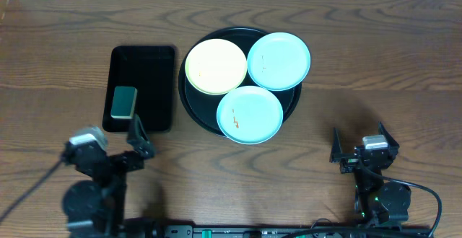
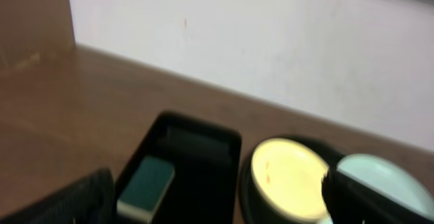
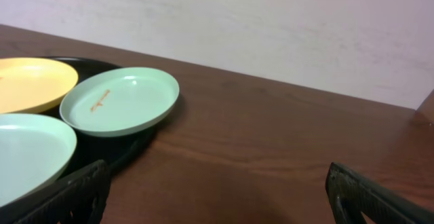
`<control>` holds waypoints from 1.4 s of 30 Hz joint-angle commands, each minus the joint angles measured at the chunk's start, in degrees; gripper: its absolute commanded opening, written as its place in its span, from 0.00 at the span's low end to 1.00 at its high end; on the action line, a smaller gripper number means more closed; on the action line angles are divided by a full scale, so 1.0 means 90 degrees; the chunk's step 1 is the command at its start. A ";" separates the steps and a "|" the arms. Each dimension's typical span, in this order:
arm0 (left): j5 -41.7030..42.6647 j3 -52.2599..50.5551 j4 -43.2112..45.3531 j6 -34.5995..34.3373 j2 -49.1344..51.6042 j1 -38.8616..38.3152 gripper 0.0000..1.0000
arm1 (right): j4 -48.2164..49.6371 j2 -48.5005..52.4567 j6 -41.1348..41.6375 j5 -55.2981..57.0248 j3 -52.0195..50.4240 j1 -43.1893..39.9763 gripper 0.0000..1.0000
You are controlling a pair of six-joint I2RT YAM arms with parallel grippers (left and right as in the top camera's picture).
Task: Clean dirty plates on tray and stack at the side
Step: 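Reach the left gripper down to the green sponge in the black tray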
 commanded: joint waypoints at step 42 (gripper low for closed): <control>-0.0593 0.5646 -0.5445 0.0787 0.8629 0.0022 0.79 | -0.0034 -0.0039 -0.0044 0.0058 -0.0007 -0.0119 0.99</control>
